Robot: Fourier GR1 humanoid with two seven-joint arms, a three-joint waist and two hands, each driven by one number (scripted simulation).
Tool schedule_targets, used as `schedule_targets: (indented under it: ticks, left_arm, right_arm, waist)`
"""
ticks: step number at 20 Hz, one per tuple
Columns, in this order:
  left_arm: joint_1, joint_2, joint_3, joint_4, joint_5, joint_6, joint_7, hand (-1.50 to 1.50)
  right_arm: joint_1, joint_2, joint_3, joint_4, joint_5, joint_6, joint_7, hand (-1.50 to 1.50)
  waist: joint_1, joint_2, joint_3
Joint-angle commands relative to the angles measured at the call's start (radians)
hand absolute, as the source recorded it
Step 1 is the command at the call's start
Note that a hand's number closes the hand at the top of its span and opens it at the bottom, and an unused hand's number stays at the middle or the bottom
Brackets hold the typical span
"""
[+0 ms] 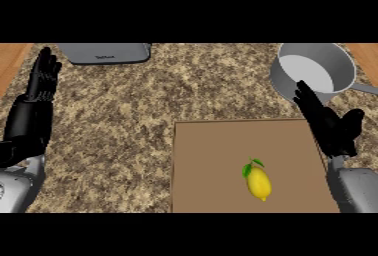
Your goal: Pick the lemon from the tray and place it in the pot
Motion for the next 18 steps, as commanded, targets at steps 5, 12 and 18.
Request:
schedule_targets:
  ticks: [5,12,18]
  left_arm:
    - [0.203,0.057,0.048,0.115,0.031,-0.024,0.153,0.0]
    - [0.284,0.042,0.04,0.154,0.064,-0.045,0.204,0.0]
    - [0.303,0.039,0.041,0.113,0.065,-0.067,0.219,0.0]
  right_arm:
    - [0.255,-0.05,-0.083,-0.137,0.082,-0.193,0.122,1.5]
    - [0.437,-0.157,-0.016,-0.357,0.546,-0.508,-0.123,-1.5]
    - [0.801,-0.074,0.139,-0.724,0.708,-0.541,-0.026,-1.5]
  waist:
    - [0.004,-0.021,-0.013]
    - [-0.028,-0.029,-0.013]
    - [0.007,-0.015,-0.012]
